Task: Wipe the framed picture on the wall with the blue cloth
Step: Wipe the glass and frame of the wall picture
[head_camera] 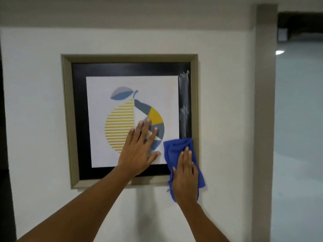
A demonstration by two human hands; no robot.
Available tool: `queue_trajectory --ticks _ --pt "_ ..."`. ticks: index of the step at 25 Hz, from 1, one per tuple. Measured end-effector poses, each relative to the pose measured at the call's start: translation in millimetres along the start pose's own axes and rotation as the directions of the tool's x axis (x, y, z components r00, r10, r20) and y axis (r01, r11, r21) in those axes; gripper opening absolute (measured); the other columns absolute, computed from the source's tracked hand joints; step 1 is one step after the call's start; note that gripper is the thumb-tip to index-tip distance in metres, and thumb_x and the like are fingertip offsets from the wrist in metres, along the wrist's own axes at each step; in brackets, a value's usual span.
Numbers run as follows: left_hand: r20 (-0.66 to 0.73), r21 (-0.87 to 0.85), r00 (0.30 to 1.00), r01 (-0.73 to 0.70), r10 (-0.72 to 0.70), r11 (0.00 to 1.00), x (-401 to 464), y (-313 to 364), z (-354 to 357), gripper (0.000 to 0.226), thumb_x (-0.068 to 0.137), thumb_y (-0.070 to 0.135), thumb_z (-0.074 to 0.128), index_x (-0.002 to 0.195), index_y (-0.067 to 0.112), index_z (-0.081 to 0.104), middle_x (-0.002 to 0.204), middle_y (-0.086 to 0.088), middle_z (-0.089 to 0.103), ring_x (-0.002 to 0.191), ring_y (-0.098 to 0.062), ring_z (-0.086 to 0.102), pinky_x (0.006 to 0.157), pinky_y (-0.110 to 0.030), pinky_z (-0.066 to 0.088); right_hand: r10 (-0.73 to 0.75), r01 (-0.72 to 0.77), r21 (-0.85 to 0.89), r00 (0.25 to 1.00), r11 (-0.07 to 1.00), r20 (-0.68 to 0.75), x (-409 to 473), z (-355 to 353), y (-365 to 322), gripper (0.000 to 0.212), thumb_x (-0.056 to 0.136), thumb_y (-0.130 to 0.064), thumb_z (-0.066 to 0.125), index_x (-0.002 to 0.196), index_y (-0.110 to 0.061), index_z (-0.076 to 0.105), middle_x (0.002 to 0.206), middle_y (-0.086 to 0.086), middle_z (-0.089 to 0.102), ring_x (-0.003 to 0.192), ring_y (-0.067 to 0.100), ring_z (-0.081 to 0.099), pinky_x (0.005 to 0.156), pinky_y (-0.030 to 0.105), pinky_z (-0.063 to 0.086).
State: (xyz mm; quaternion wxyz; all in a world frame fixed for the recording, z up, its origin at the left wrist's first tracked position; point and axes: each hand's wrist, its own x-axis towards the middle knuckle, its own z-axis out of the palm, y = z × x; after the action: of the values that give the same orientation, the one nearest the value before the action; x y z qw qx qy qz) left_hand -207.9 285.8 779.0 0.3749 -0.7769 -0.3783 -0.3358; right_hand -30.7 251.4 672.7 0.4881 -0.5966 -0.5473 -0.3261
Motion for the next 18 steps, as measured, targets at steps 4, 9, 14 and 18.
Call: queue_trajectory --ticks 4,9,14,18 --pt "-0.061 0.006 0.996 -0.069 0.069 0.998 9.1 -18.0 13.5 0.082 0.094 0.066 0.039 0.158 0.021 0.015 0.167 -0.015 0.008 0.154 -0.033 0.003 0.121 -0.056 0.018 0.026 -0.026 -0.012 1.0 1.0 -0.009 -9.0 15.3 4.1 0.071 0.102 -0.051 0.022 0.153 -0.002 0.018 0.16 0.012 0.019 0.145 0.027 0.024 0.114 0.032 0.018" --pt "-0.14 0.005 0.987 -0.079 0.079 0.997 7.8 -18.8 24.3 0.083 0.091 0.069 0.042 0.157 0.021 0.023 0.166 -0.015 0.015 0.154 -0.033 0.01 0.122 -0.053 0.015 0.069 -0.07 -0.014 0.997 0.997 -0.019 9.8 11.1 -0.8 0.082 0.097 -0.065 0.022 0.156 -0.009 0.011 0.16 0.009 0.023 0.146 0.021 0.02 0.109 0.031 0.021" --pt "-0.178 0.0 0.98 -0.094 0.092 0.996 13.1 -23.8 21.0 0.082 0.092 0.069 0.039 0.155 0.019 0.029 0.166 -0.012 0.019 0.153 -0.03 0.017 0.117 -0.047 0.021 0.062 -0.057 0.039 0.991 0.998 -0.117 91.3 -5.9 -23.1 0.073 0.1 -0.059 0.014 0.156 -0.013 0.008 0.162 0.005 0.017 0.148 0.022 0.018 0.113 0.038 0.024" --pt "-0.186 -0.037 0.982 -0.037 0.03 0.999 31.9 -39.4 1.4 0.083 0.088 0.07 0.046 0.155 0.023 0.031 0.166 -0.008 0.022 0.152 -0.026 0.021 0.109 -0.049 0.026 0.004 -0.002 0.007 0.979 1.0 -0.206 208.0 -34.2 -45.8 0.071 0.1 -0.055 0.016 0.156 -0.013 0.008 0.164 0.005 0.009 0.15 0.022 0.01 0.115 0.039 0.017"
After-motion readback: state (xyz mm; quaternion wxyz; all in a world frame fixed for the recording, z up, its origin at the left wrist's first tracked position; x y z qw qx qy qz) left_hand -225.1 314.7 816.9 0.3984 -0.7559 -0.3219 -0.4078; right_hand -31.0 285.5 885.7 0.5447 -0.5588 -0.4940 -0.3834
